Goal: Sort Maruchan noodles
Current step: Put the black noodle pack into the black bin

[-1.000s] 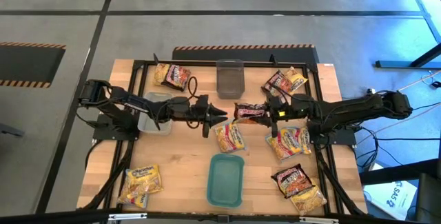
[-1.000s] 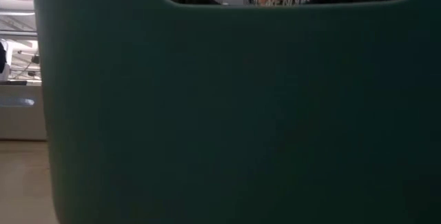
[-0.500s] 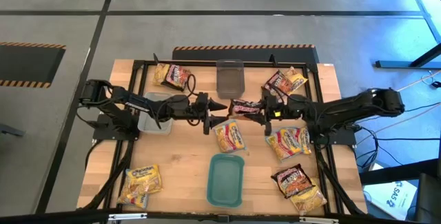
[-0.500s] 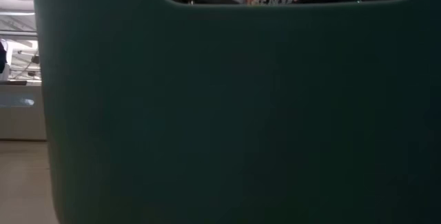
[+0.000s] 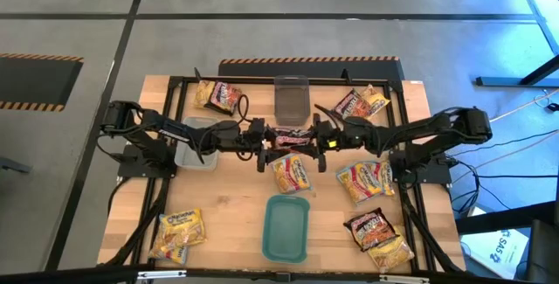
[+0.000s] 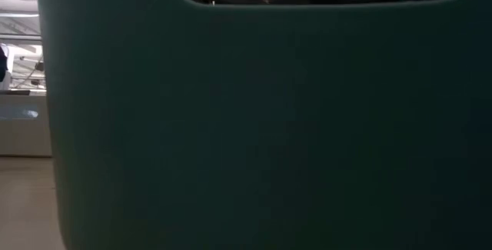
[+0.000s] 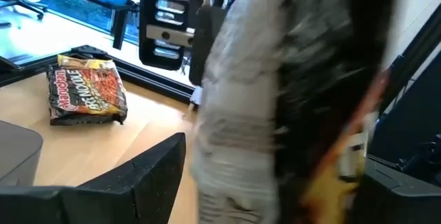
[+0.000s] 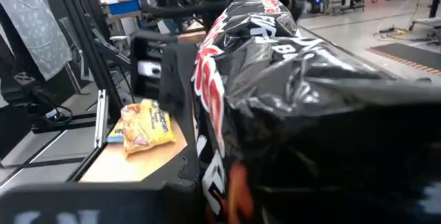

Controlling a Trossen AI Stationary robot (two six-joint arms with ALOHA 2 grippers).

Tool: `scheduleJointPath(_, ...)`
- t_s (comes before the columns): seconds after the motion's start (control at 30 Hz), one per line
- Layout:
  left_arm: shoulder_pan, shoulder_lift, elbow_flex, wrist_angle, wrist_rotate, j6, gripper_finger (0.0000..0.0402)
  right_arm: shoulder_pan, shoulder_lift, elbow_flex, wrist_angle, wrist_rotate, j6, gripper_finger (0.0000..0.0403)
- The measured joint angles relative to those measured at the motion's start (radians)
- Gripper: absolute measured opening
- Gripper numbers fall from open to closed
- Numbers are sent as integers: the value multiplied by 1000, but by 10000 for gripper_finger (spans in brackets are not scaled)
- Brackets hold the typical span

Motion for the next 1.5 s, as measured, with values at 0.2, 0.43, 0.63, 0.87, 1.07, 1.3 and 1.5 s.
scheduleJointPath(0.2, 0, 0, 0, 1, 43, 26, 276, 0, 27, 27, 1, 0, 0, 119)
scheduleJointPath(0.43, 3, 0, 0, 0, 39, 40, 231, 0, 60, 49, 0, -9, 3, 119)
scheduleJointPath(0.63, 3, 0, 0, -6, 45, 46, 185, 0, 59, 50, 7, -30, 9, 121)
scheduleJointPath(0.87, 3, -1, 1, -12, 46, 76, 155, -1, 59, 50, 9, -33, 10, 155)
scheduleJointPath(1.07, 5, -1, 1, -24, 45, 91, 154, -1, 30, 50, -42, -36, 3, 217)
scheduleJointPath(1.3, 5, -1, 1, -73, 44, 106, 154, -1, -128, 50, -361, -20, -78, 255)
scheduleJointPath(1.5, 0, -1, 1, -104, 42, 152, 153, -1, -254, 50, -533, 20, -80, 254)
